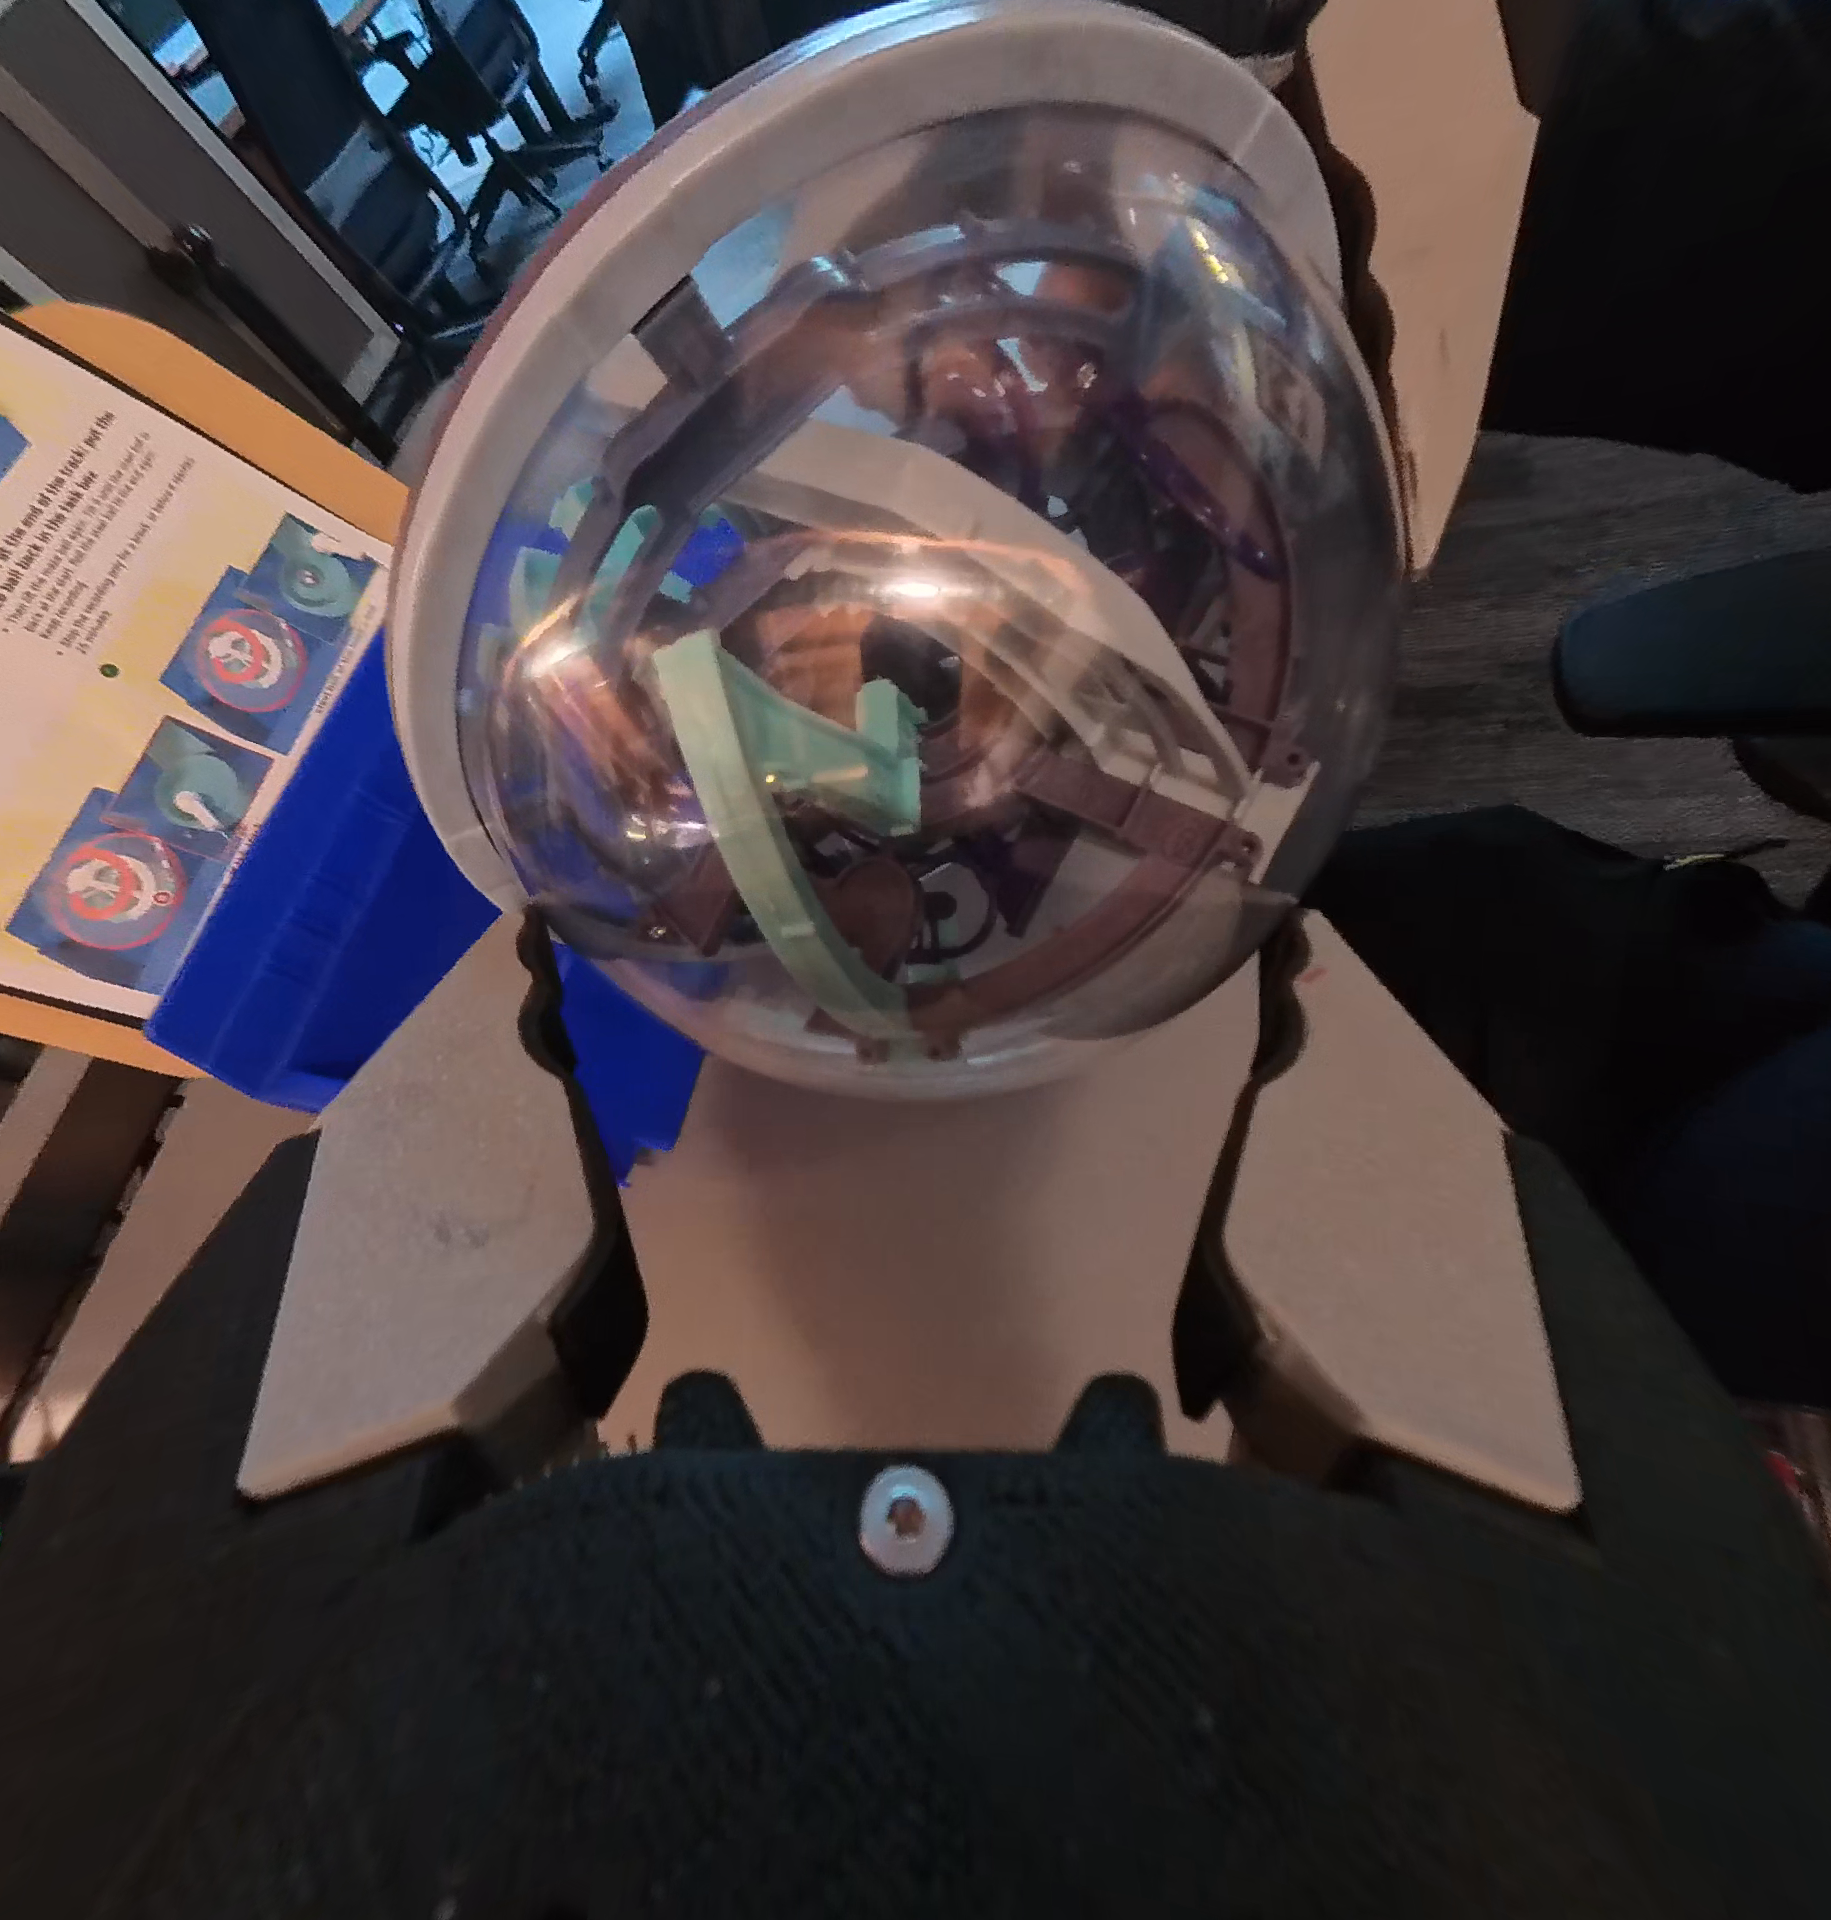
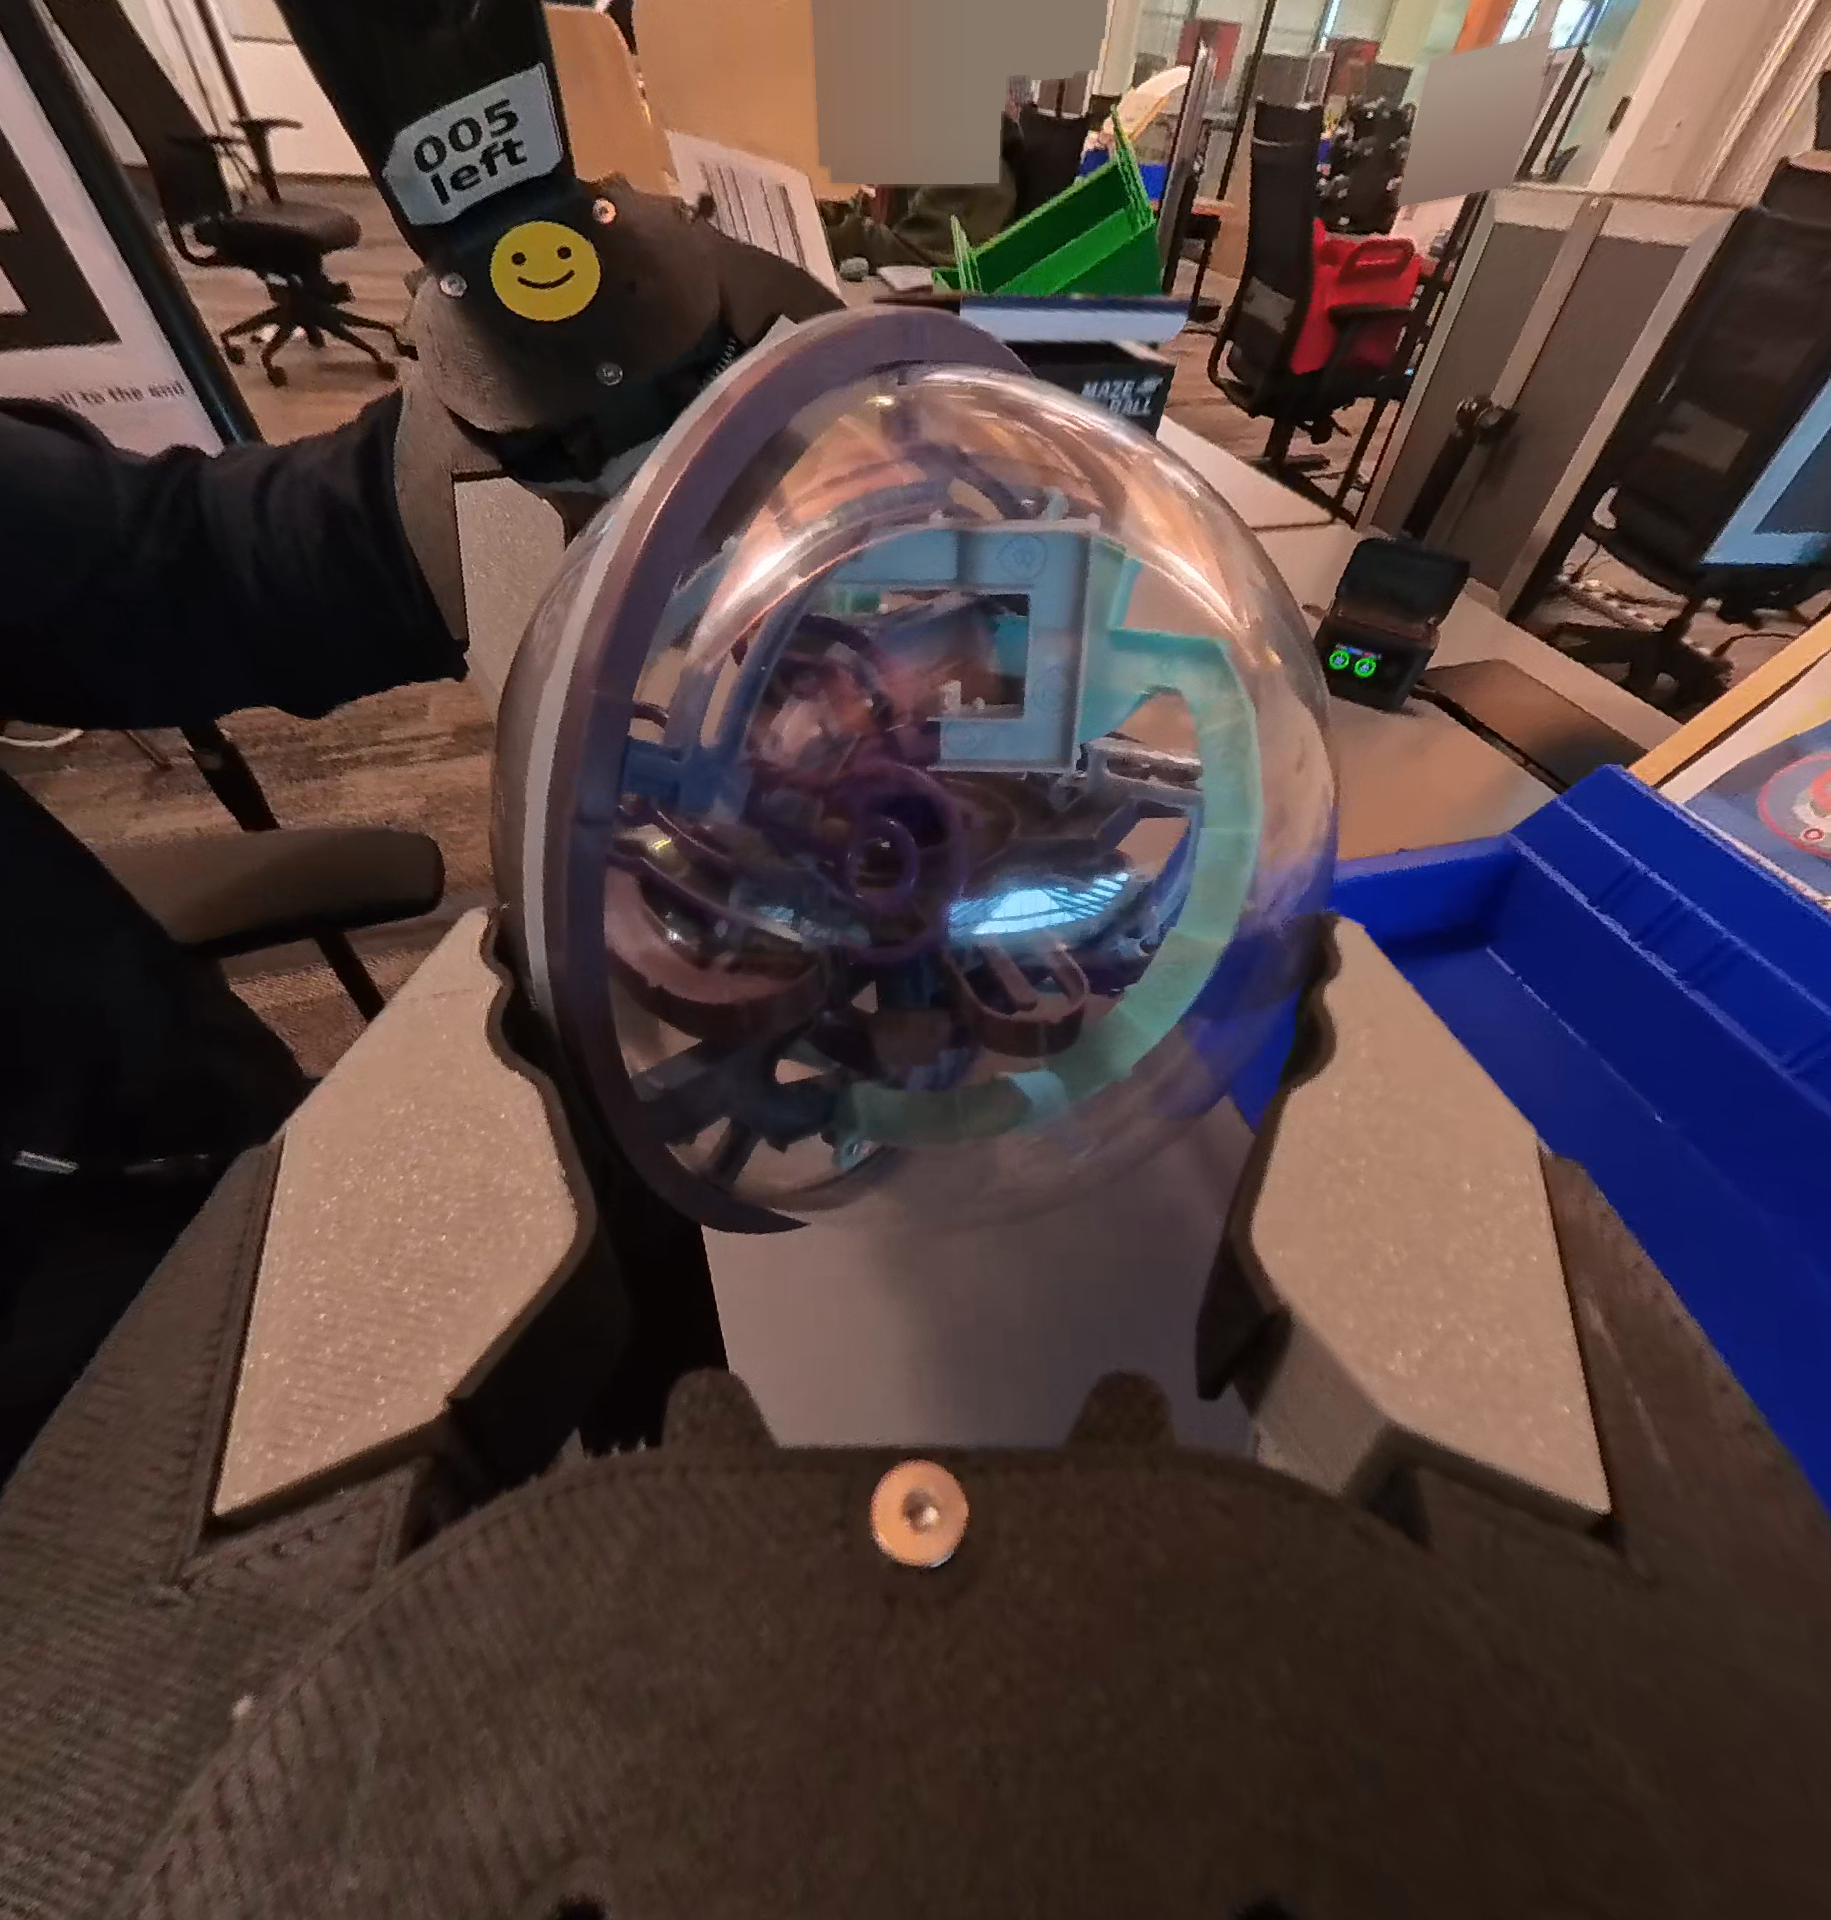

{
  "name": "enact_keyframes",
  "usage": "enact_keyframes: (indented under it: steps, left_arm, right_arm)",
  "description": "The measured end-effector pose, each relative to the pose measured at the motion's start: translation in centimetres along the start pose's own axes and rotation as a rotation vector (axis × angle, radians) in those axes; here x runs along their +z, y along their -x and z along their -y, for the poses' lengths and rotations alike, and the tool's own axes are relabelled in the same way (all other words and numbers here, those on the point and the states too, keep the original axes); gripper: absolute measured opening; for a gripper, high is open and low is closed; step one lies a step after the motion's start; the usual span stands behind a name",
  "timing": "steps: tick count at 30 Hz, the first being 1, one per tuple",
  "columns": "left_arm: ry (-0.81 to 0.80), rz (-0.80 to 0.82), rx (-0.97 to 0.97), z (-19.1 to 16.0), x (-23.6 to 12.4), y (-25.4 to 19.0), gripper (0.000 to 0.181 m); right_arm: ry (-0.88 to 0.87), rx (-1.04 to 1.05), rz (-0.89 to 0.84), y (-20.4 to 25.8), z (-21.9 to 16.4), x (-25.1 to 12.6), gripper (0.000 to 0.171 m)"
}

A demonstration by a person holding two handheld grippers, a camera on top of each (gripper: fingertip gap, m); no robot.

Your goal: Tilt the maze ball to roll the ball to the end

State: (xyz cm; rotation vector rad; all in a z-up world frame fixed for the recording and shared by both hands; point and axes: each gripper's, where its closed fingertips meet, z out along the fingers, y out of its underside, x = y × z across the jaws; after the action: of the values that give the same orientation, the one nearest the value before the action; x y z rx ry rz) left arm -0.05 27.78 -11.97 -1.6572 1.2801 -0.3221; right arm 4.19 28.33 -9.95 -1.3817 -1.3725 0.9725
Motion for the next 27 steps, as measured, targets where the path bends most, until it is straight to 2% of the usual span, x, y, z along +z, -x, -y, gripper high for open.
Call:
enact_keyframes:
  steps: [17,27]
  left_arm:
    - [0.021,-0.035,0.011,5.6,-3.1,3.5,0.132]
    - [0.023,-0.061,0.014,7.1,-4.8,3.8,0.132]
  right_arm:
    - [-0.093,0.047,-0.05,-1.6,7.9,-1.8,0.14]
    - [-0.128,0.079,-0.064,-1.0,10.1,-1.9,0.141]
